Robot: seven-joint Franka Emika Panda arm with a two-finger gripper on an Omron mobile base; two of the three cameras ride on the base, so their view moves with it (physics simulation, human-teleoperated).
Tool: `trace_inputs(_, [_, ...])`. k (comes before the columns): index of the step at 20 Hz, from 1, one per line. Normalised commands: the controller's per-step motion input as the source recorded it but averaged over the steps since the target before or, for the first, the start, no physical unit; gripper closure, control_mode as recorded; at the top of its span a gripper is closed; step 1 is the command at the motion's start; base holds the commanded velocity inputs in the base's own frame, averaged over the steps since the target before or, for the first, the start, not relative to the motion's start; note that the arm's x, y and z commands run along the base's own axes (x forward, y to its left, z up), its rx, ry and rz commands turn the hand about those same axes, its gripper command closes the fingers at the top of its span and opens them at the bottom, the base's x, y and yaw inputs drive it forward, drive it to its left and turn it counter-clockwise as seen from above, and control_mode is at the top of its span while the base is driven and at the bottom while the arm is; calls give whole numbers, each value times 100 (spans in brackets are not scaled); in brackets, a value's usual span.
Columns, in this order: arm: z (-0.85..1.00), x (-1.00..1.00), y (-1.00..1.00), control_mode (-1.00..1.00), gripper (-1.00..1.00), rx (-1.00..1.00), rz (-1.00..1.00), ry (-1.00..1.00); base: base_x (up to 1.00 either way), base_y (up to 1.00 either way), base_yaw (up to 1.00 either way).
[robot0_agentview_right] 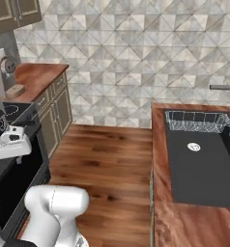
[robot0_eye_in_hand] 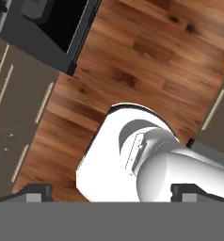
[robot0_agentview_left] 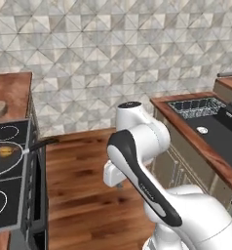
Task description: Take the chicken drumsticks from the pan and place one on each plate on the dining counter.
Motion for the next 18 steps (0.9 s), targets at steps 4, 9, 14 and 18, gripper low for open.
trace_inputs(4, [0,0,0,100,-100,0,0,0,100,9,5])
trace_inputs(9, [0,0,0,100,-100,0,0,0,90,2,62])
trace_inputs(14, [0,0,0,100,-100,0,0,0,72,0,84])
trace_inputs(18, [0,0,0,100,-100,0,0,0,54,0,98])
